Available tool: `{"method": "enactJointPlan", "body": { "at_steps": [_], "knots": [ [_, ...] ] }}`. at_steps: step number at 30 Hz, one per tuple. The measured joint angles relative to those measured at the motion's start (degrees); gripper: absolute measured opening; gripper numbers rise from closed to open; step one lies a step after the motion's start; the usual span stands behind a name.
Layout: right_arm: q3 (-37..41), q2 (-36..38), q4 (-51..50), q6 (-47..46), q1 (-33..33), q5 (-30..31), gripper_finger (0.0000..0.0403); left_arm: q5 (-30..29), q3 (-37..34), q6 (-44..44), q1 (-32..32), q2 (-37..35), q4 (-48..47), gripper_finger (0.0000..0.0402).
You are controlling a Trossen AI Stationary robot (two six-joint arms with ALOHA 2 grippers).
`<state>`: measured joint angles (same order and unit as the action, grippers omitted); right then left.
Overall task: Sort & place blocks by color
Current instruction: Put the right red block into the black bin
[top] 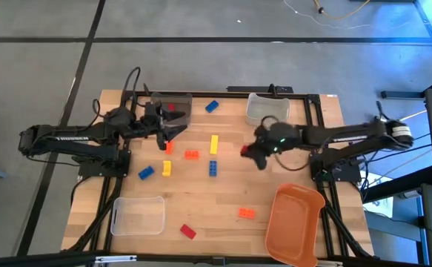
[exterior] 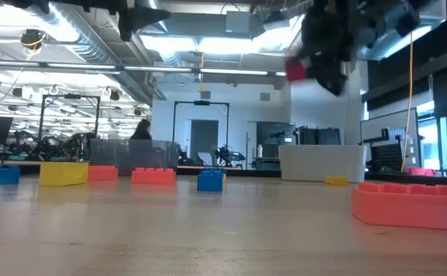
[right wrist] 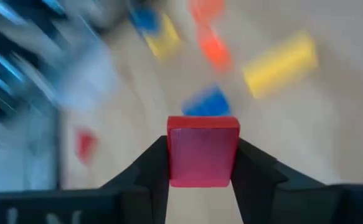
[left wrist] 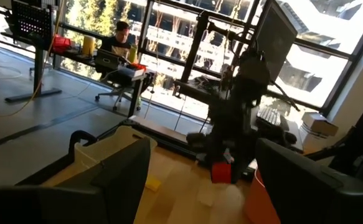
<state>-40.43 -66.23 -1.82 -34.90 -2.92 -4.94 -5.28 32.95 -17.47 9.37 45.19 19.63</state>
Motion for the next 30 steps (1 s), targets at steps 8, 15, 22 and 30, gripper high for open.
{"method": "enactJointPlan", "body": {
  "at_steps": [8, 15, 22, 30],
  "knots": [
    [1.9, 3.2, 22.1, 6.0, -4.1, -2.1, 0.0131, 0.4, 0.0, 0.0, 0.0, 0.1, -1.7, 0.0283],
    [1.9, 3.1, 22.1, 5.2, -4.4, -3.1, 0.0131, -0.3, 0.0, 1.4, 0.0, 0.2, -1.7, 0.0283],
    [1.9, -2.4, 23.7, -8.4, -4.4, -4.4, 0.0131, -0.2, 3.2, 16.3, -2.2, 9.0, -3.5, 0.0283],
    [-2.9, -14.7, 31.8, -17.4, -3.6, -9.1, 0.0131, 0.7, 15.6, 35.3, -7.2, 25.4, -8.8, 0.0283]
  ]
}}
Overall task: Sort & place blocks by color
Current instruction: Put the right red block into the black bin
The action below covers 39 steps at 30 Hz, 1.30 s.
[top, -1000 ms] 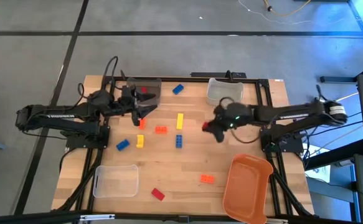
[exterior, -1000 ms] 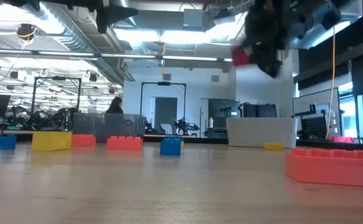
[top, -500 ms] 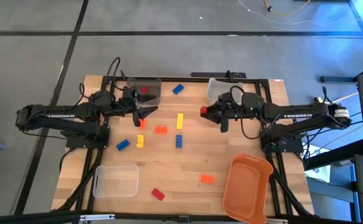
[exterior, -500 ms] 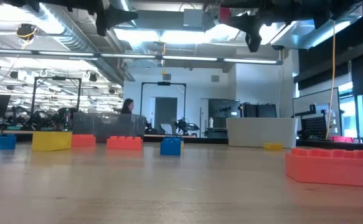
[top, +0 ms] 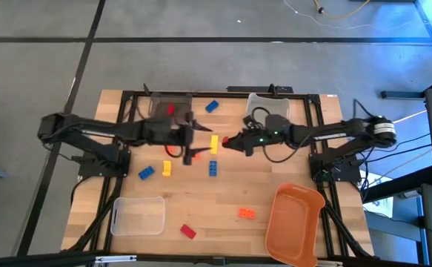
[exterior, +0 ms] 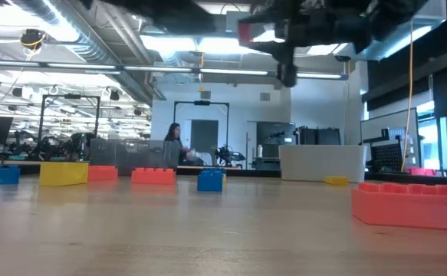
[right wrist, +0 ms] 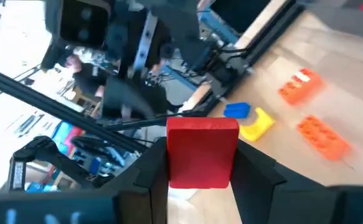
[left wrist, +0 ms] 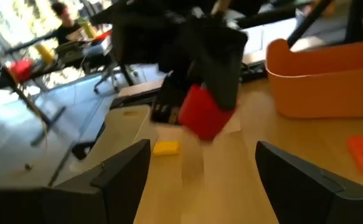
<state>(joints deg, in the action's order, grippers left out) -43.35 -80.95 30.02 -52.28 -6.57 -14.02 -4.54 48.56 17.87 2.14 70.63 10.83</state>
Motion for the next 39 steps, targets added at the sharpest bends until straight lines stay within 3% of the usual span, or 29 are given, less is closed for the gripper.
{"method": "enactJointPlan", "body": {
  "at_steps": [6, 15, 25, 34, 36, 39],
  "knots": [
    [-5.0, -4.6, -0.1, 2.4, 0.0, -3.3, 0.0131, -2.0, 5.5, 5.3, -1.5, 7.4, 0.0, 0.0283],
    [-5.4, -4.8, 0.4, 1.8, 0.0, -4.2, 0.0131, -2.4, 6.8, 6.7, -1.8, 8.5, 0.2, 0.0277],
    [-5.4, -4.8, 3.6, -0.2, 0.0, -4.4, 0.0131, -2.7, 6.8, 7.2, -1.9, 8.5, -0.3, 0.0162],
    [-5.4, -4.8, 3.4, -1.7, -0.3, -4.6, 0.0132, -3.4, 6.8, 6.2, -1.9, 8.4, -0.9, 0.0161],
    [-5.5, -4.5, 2.9, -1.7, -1.1, -6.1, 0.0163, -3.4, 6.9, 4.9, -1.7, 8.1, -2.0, 0.0161],
    [-5.4, -2.9, 1.2, -2.7, -3.7, -12.7, 0.0247, -3.6, 6.9, 3.6, -1.3, 6.3, -4.9, 0.0161]
  ]
}}
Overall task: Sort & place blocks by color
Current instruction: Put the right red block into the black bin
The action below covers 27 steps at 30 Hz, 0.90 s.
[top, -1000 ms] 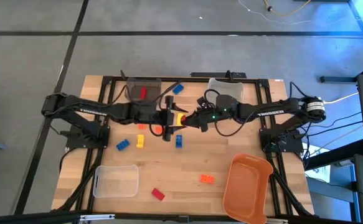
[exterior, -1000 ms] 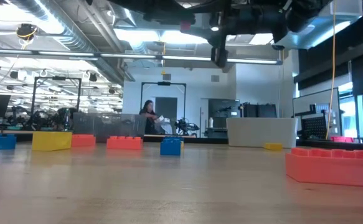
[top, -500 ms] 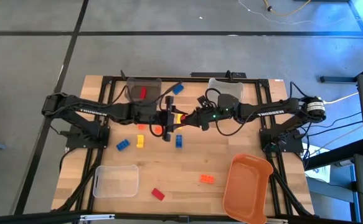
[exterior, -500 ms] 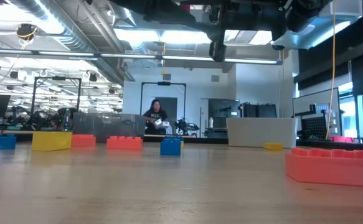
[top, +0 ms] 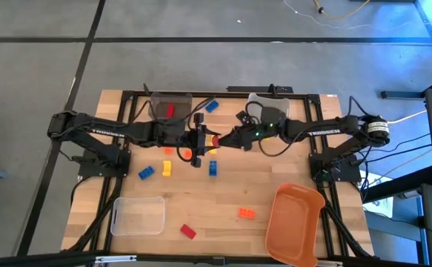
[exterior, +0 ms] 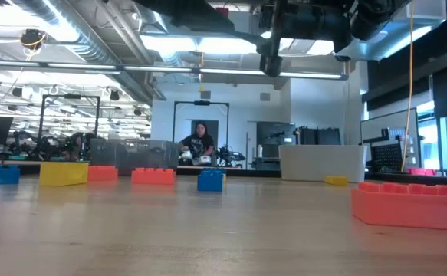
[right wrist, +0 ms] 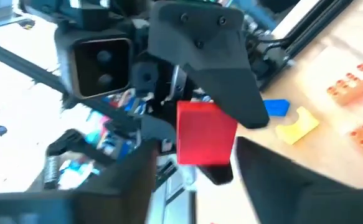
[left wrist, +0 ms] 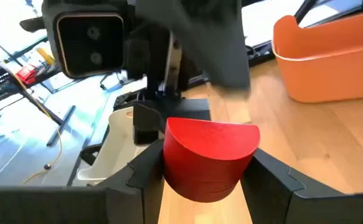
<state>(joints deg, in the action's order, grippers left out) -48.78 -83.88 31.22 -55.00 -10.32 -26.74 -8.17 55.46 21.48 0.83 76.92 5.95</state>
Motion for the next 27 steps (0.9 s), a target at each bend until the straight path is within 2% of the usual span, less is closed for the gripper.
{"method": "enactJointPlan", "body": {
  "at_steps": [2, 5, 8, 12, 16, 21, 24, 27],
  "knots": [
    [0.0, 1.2, -3.3, -0.2, -1.9, -4.2, 0.0291, -0.9, 0.0, -0.9, 0.4, -1.4, -3.2, 0.0161],
    [0.1, 3.8, -11.2, 2.9, -4.4, -6.8, 0.0322, -3.1, 0.0, -2.8, 1.2, -4.3, -6.7, 0.0161],
    [0.0, 7.6, -20.0, 9.3, -6.2, -5.9, 0.0327, -3.9, -0.1, -7.5, 2.5, -8.0, -12.0, 0.0161],
    [0.0, 12.8, -29.5, 17.6, -7.1, -0.2, 0.0326, -3.2, -1.6, -14.8, 5.0, -13.5, -16.3, 0.0161],
    [0.0, 17.3, -31.0, 24.2, -7.1, 6.2, 0.0327, 0.0, -7.3, -21.8, 7.1, -19.9, -11.4, 0.0161],
    [0.0, 20.7, -26.3, 31.7, -5.3, 13.1, 0.0327, 6.9, -17.5, -31.2, 8.8, -27.0, 4.2, 0.0161],
    [0.0, 20.8, -20.6, 35.3, -3.6, 14.5, 0.0327, 11.1, -22.5, -35.8, 9.5, -29.9, 13.8, 0.0161],
    [0.0, 20.4, -16.2, 36.5, -2.1, 15.0, 0.0327, 12.3, -25.3, -39.4, 9.8, -31.8, 18.0, 0.0161]
  ]
}}
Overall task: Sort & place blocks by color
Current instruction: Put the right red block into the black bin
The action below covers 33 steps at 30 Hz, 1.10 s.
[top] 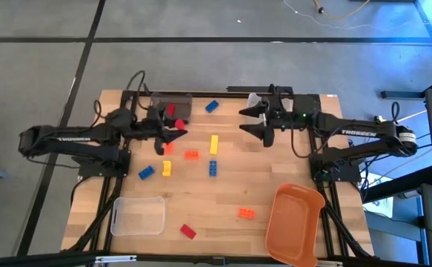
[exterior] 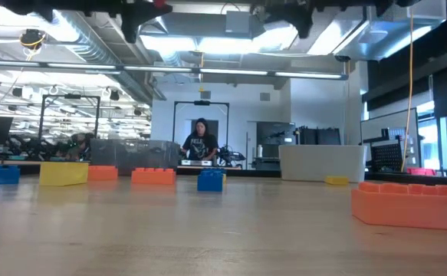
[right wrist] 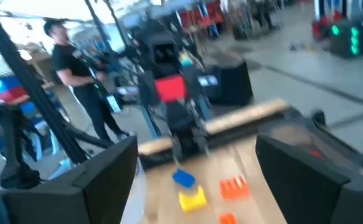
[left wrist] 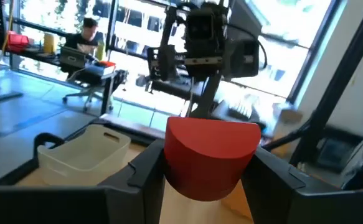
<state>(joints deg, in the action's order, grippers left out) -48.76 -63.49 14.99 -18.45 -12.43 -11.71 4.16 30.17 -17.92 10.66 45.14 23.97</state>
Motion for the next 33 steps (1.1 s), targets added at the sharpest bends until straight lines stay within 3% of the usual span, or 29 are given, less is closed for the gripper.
{"method": "enactJointPlan", "body": {
  "at_steps": [13, 19, 22, 25, 29, 33],
  "knots": [
    [0.0, -0.1, 0.5, 2.3, 1.1, 0.1, 0.0327, -0.4, -0.2, 0.3, 0.0, -1.3, 0.1, 0.0161],
    [0.0, -0.1, 0.4, 2.3, 1.1, 0.1, 0.0327, -9.5, -0.2, 0.5, 1.9, 0.2, -1.1, 0.0161],
    [0.0, -0.1, 0.4, 2.3, 1.1, 0.2, 0.0327, -10.0, 2.3, 0.5, 7.4, 2.3, -5.4, 0.0161],
    [0.0, -0.1, 0.4, 2.2, 1.1, 0.2, 0.0327, -6.4, 8.4, 1.2, 15.8, 6.3, -16.9, 0.0161],
    [0.0, -0.1, 0.3, 2.1, 1.1, 0.2, 0.0327, -1.2, 18.3, 6.4, 27.7, 15.1, -33.0, 0.0161],
    [0.0, -0.1, 0.2, 2.1, 1.0, 0.2, 0.0327, 2.1, 24.2, 7.9, 35.7, 25.4, -42.3, 0.0161]
  ]
}}
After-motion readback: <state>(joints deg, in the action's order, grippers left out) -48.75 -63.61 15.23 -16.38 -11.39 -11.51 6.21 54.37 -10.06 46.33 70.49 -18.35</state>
